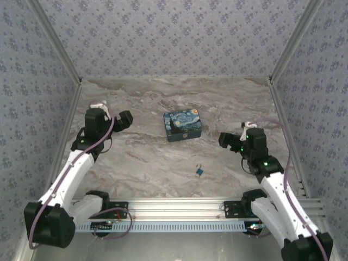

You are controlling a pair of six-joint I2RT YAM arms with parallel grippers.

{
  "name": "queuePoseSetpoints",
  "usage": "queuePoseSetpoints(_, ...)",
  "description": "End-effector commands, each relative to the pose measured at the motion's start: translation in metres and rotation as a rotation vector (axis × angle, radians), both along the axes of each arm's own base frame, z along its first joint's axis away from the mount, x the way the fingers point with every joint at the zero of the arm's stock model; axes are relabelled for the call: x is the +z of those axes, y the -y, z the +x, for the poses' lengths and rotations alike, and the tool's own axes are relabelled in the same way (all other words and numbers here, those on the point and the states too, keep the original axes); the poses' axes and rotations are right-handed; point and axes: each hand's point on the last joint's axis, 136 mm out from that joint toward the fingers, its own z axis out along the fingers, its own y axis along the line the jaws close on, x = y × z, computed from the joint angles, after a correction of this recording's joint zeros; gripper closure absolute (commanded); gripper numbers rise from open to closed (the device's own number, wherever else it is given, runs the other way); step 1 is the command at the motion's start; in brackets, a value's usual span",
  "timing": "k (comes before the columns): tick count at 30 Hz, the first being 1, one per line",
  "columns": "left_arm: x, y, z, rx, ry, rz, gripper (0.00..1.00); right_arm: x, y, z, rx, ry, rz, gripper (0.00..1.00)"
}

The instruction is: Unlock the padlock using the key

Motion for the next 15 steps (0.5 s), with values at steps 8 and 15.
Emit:
queuePoseSetpoints(8,-0.056,-0.096,-0.006,0.389,0.056,0.332,0.01,-0.021,0.053,0.033,-0.120,0.188,-0.325,0.00)
queuePoseSetpoints(15,-0.072,-0.101,0.008,0.350,0.022,0.462,0.01,-0.052,0.062,0.062,-0.139,0.237,-0.301,0.00)
